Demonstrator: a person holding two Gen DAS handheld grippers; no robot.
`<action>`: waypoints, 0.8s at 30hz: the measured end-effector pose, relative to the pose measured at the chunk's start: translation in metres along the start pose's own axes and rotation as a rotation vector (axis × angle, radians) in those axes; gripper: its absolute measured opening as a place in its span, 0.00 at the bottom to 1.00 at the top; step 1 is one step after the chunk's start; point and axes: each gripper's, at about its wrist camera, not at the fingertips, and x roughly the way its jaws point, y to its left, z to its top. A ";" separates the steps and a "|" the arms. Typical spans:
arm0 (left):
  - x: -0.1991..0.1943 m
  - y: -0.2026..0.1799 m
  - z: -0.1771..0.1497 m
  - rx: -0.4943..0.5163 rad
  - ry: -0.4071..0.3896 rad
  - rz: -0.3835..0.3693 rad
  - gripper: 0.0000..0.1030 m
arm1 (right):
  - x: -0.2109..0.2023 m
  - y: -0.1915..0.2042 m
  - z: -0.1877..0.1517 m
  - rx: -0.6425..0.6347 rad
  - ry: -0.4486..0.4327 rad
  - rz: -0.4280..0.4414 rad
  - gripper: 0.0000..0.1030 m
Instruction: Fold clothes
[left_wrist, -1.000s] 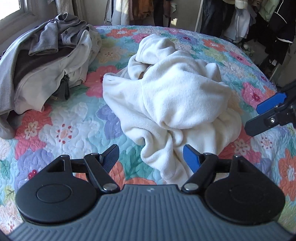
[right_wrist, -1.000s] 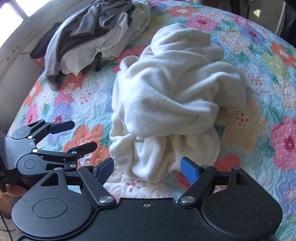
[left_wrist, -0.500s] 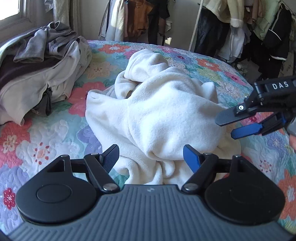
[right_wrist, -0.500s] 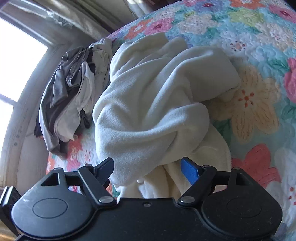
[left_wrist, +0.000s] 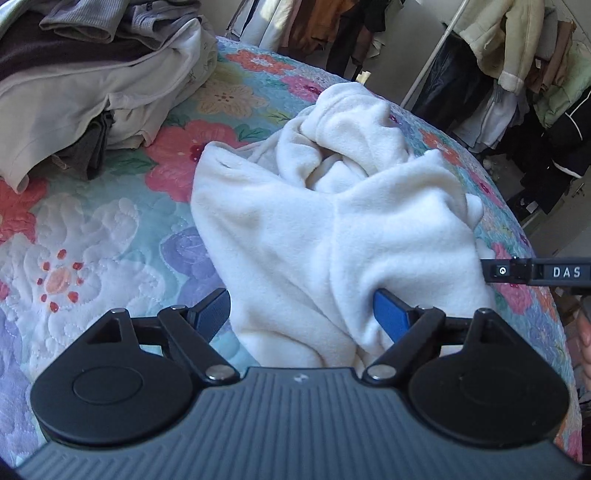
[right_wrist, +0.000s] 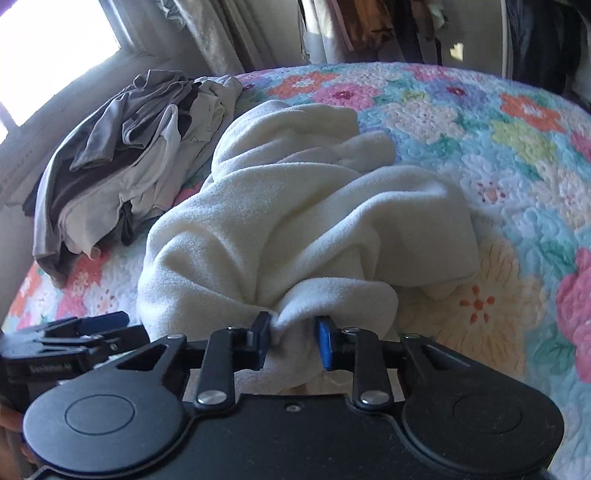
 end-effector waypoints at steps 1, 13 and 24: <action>0.004 0.009 0.003 -0.009 0.002 -0.002 0.83 | 0.002 0.006 0.003 -0.051 -0.002 -0.038 0.25; 0.041 0.069 -0.002 -0.228 -0.053 -0.110 0.82 | 0.005 0.035 0.004 -0.292 0.041 -0.334 0.08; 0.032 0.030 -0.012 -0.212 -0.002 -0.097 0.16 | -0.044 0.056 -0.030 -0.127 -0.088 -0.270 0.09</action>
